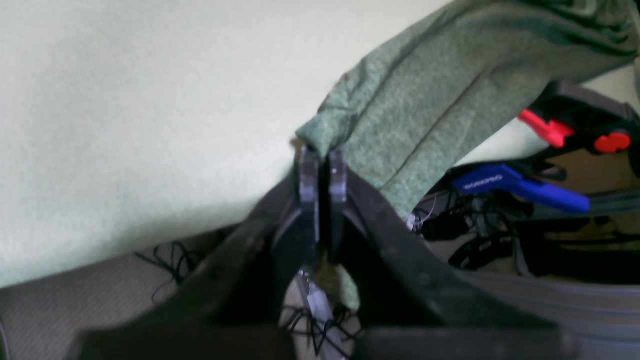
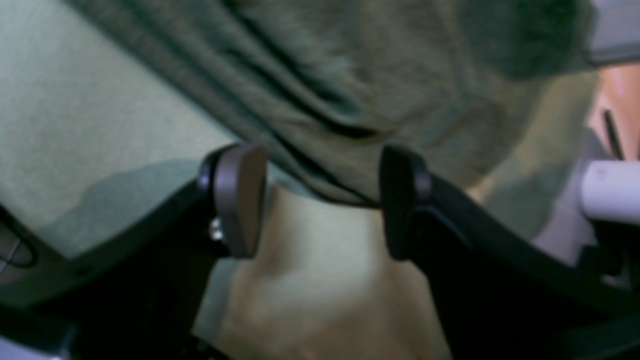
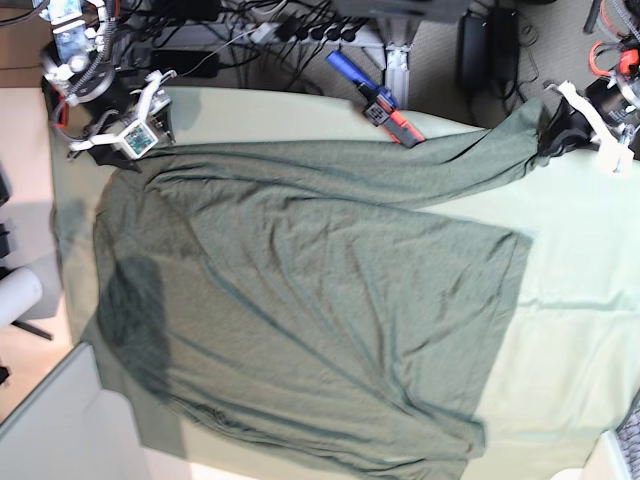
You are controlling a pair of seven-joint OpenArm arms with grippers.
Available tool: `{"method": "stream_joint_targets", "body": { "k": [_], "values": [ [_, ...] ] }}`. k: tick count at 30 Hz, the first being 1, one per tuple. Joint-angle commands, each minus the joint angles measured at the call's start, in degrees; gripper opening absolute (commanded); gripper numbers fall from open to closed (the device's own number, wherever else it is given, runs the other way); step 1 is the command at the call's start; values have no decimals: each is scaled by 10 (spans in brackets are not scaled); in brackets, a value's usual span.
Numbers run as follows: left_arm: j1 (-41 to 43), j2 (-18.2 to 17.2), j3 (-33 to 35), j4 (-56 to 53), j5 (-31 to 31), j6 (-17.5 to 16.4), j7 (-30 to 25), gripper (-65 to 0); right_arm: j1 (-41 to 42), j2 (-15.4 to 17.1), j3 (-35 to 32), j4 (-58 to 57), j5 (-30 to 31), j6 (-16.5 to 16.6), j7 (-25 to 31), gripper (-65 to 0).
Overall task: Fold the T-shirt properly
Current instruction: 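Move the right gripper to the shirt's shoulder corner by the collar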
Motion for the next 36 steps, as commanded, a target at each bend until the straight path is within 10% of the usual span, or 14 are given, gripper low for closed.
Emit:
{"method": "stream_joint_targets", "body": {
  "k": [1,5,11,36],
  "values": [
    [2,-8,-3,7,-8,-3,-6,-650,11,14,-6,-5,-13,0,7,-292],
    [2,-8,-3,7,-8,-3,-6,-650,41,14,-42,-33,-42,0,7,-317],
    [2,-8,-3,7,-12,-3,7,-650,45,14,-47,-33,-49,-2,7,-650],
    [-28,-73,-116,176,-84,-3,60,-650,62,14,40,-26,55,0,6,-650]
  ]
}}
